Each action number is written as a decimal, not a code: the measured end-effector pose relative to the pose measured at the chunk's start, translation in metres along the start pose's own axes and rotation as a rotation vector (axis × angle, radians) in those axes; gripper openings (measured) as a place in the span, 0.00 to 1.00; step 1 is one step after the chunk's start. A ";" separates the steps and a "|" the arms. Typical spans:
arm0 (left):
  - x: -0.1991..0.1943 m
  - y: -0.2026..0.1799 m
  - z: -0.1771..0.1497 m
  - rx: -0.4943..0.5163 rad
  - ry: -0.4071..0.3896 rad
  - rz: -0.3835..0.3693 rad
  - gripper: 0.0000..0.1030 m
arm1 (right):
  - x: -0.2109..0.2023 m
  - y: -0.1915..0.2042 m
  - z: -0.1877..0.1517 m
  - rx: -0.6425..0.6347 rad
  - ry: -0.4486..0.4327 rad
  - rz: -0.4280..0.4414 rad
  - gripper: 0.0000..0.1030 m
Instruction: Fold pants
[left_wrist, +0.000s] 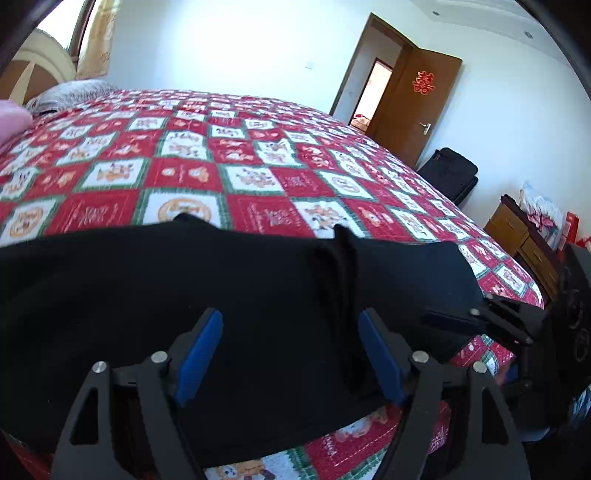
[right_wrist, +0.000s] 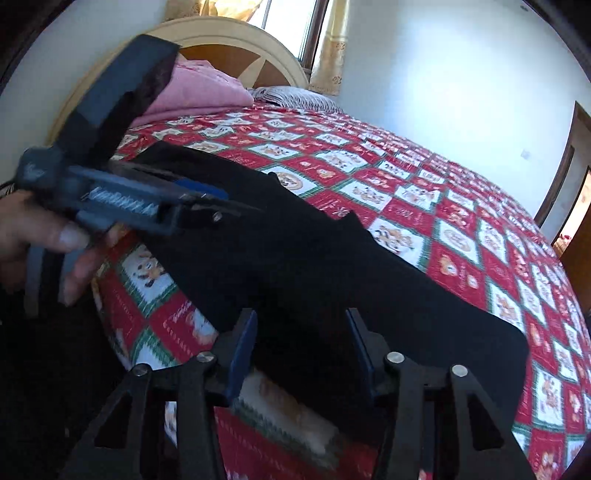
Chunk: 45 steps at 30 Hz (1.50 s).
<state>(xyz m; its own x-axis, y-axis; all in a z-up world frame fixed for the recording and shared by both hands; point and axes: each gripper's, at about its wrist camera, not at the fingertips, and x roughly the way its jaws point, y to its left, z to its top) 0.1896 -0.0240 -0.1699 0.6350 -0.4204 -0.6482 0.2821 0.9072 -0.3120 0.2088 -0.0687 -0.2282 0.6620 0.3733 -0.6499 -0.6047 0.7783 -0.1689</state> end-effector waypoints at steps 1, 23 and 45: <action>0.000 0.002 -0.001 -0.012 0.002 -0.007 0.77 | 0.007 0.001 0.001 -0.006 0.010 0.003 0.43; 0.007 -0.021 0.002 0.043 0.012 -0.038 0.79 | -0.005 0.004 -0.009 -0.005 0.047 0.051 0.33; -0.014 -0.003 0.004 0.165 -0.006 0.194 0.91 | -0.039 -0.093 -0.041 0.345 -0.069 -0.016 0.51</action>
<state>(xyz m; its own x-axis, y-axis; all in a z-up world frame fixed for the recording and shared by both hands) 0.1828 -0.0207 -0.1569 0.6929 -0.2382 -0.6805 0.2673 0.9614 -0.0644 0.2206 -0.1762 -0.2178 0.7059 0.3834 -0.5955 -0.4163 0.9048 0.0891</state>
